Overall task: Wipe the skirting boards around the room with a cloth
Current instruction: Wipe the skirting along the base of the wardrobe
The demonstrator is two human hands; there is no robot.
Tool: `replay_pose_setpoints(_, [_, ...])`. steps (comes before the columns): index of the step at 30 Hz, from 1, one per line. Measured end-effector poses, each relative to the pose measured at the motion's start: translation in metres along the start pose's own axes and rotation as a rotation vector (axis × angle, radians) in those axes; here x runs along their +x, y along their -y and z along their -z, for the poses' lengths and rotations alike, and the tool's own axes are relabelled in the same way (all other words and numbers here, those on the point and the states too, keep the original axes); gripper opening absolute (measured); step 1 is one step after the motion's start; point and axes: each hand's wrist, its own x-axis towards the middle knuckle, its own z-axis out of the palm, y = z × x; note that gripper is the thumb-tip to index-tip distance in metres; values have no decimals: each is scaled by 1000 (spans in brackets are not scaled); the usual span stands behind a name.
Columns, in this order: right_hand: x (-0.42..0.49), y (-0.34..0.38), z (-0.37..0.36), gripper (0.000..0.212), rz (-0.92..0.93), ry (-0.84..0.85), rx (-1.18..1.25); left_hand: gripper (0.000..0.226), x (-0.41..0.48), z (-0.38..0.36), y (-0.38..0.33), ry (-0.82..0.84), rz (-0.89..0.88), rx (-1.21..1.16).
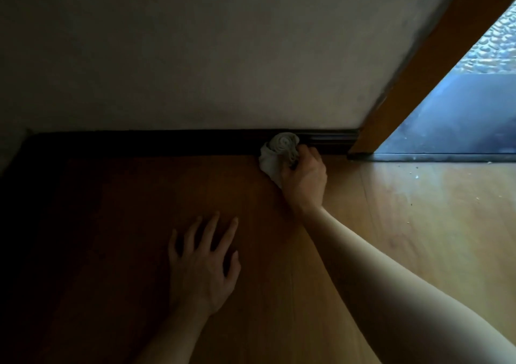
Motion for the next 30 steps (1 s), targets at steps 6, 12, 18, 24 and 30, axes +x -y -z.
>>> replay_pose_setpoints(6, [-5, 2, -6, 20, -56, -92, 9, 68, -1, 6, 1, 29, 4, -16])
replay_pose_setpoints(12, [-5, 13, -14, 19, 66, 23, 12, 64, -1, 8, 2, 56, 1, -18])
replay_pose_setpoints(18, [17, -51, 41, 21, -161, -154, -67, 63, -1, 7, 1, 31, -12, -23])
replay_pose_setpoints(24, [25, -65, 57, 21, -167, -97, -53, 64, -2, 9, -3, 31, 4, -14])
replay_pose_setpoints(30, [22, -70, 63, 20, -178, -137, -26, 65, -6, 13, -1, 7, 7, -7])
